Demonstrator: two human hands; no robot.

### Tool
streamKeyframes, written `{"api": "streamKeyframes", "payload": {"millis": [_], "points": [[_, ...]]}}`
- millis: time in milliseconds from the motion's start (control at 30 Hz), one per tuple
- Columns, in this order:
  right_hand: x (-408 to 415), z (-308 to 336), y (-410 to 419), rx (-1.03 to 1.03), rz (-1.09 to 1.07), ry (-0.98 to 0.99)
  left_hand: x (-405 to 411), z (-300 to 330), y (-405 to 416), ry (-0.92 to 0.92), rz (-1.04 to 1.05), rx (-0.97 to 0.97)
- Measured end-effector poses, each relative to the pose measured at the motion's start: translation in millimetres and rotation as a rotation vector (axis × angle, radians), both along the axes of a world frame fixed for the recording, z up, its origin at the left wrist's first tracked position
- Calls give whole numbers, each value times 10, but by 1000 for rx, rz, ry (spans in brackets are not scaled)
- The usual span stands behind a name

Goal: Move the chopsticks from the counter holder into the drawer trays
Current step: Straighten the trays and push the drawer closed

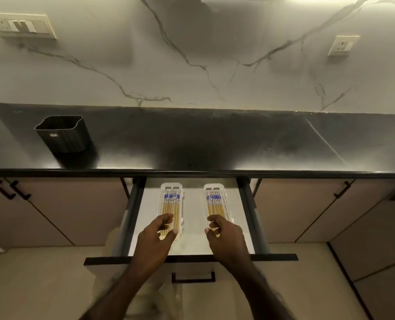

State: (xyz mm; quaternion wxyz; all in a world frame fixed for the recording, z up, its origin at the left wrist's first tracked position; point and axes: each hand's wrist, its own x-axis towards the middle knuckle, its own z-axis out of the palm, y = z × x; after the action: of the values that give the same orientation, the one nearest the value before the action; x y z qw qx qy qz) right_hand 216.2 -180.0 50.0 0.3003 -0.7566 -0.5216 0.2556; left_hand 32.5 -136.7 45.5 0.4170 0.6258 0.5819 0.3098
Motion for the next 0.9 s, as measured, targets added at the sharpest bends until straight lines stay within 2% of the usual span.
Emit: {"api": "streamKeyframes", "payload": {"millis": [233, 467, 700, 900], "points": [[-208, -314, -258, -47, -86, -21, -278, -291, -128, 74, -103, -11], [-408, -551, -439, -130, -260, -83, -555, -519, -166, 65, -196, -14], [-526, -795, -479, -243, -432, -9, -665, -704, -217, 126, -219, -74], [-527, -1131, -478, -487, -485, 122, -678, -885, -286, 167, -169, -168]]}}
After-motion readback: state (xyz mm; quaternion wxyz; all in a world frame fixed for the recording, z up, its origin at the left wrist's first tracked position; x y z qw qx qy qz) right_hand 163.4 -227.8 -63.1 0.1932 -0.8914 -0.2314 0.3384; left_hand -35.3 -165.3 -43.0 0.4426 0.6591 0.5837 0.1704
